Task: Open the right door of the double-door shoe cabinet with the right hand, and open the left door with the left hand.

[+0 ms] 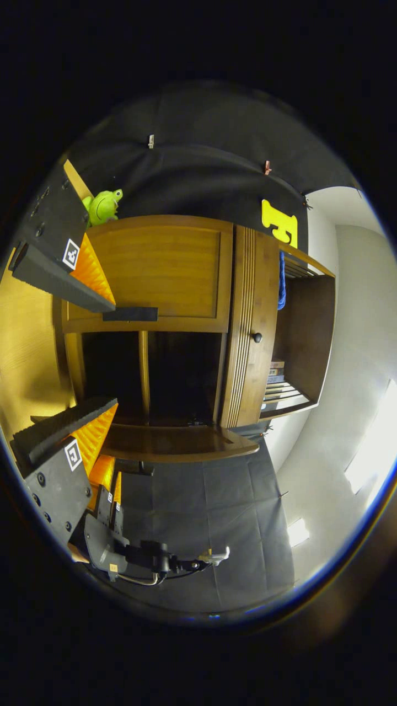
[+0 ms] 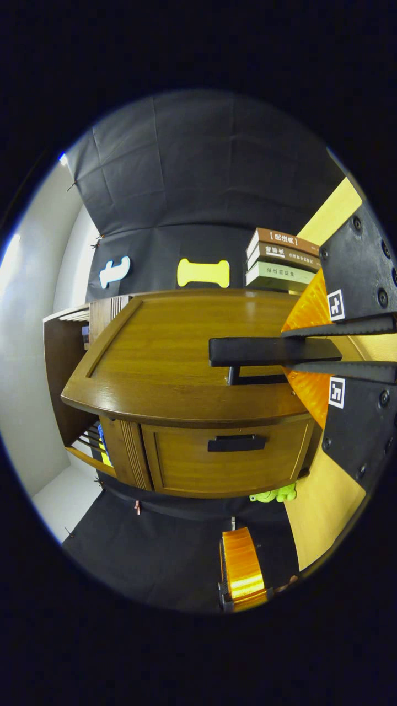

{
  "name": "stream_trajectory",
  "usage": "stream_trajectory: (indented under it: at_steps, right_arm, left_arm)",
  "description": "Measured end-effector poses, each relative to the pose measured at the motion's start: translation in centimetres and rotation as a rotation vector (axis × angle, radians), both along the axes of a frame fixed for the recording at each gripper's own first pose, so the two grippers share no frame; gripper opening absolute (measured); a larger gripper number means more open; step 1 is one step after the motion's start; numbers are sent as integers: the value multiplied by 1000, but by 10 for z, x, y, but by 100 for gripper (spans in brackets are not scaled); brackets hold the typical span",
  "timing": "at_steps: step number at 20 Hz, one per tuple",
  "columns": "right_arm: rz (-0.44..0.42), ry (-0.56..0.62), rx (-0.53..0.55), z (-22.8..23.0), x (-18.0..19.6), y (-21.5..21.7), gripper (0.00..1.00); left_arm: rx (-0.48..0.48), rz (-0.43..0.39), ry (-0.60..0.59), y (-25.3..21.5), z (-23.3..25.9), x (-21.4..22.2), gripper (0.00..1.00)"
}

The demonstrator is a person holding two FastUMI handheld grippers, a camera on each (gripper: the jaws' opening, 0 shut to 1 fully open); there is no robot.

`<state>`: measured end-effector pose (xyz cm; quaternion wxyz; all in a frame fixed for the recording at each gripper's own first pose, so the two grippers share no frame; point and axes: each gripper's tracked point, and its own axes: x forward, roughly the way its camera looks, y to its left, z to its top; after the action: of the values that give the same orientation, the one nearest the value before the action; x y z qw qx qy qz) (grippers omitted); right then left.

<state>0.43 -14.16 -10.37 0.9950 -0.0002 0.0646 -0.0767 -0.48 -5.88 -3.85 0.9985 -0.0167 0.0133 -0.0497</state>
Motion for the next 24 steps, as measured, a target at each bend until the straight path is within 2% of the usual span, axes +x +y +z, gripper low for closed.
stream_trajectory:
  at_steps: [3, 4, 5, 7, 8, 9, 10, 11, 12, 18, 21, 24]
  right_arm:
    - [-56, -6, -3, 4, -11, -23, 22]
    - [-75, -12, 0, 6, -15, -33, 17]
    - [-89, -18, 2, 10, -18, -39, 17]
    - [-155, -27, -38, 14, -30, -67, 27]
    - [-184, -29, -51, 17, -35, -78, 6]
    - [-195, -34, -46, 18, -39, -85, 15]
    - [-190, -25, -21, 17, -42, -88, 15]
    - [-193, -24, -4, 16, -45, -93, 7]
    - [-197, -23, -1, 17, -48, -99, 16]
    - [-296, -4, -20, 14, -79, -140, 16]
    - [-264, 16, 57, 9, -88, -137, 17]
    - [-270, 31, 42, 2, -96, -142, 17]
  left_arm:
    - [3, -18, 0, -10, 0, 1, 95]
    - [2, -25, -1, -14, -1, 2, 95]
    - [-1, -32, -2, -18, 1, 2, 95]
    - [-6, -43, -6, -24, 2, 2, 95]
    - [-9, -48, -9, -27, 2, 1, 95]
    - [-11, -52, -10, -31, 3, 1, 95]
    - [-13, -56, -11, -34, 2, 2, 95]
    - [-13, -59, -10, -37, 3, 1, 95]
    - [-11, -64, -9, -41, 0, 2, 95]
    - [-14, -81, 3, -57, -6, 9, 95]
    - [-25, -102, -1, -68, -7, 12, 95]
    - [-22, -111, 4, -75, -7, 19, 95]
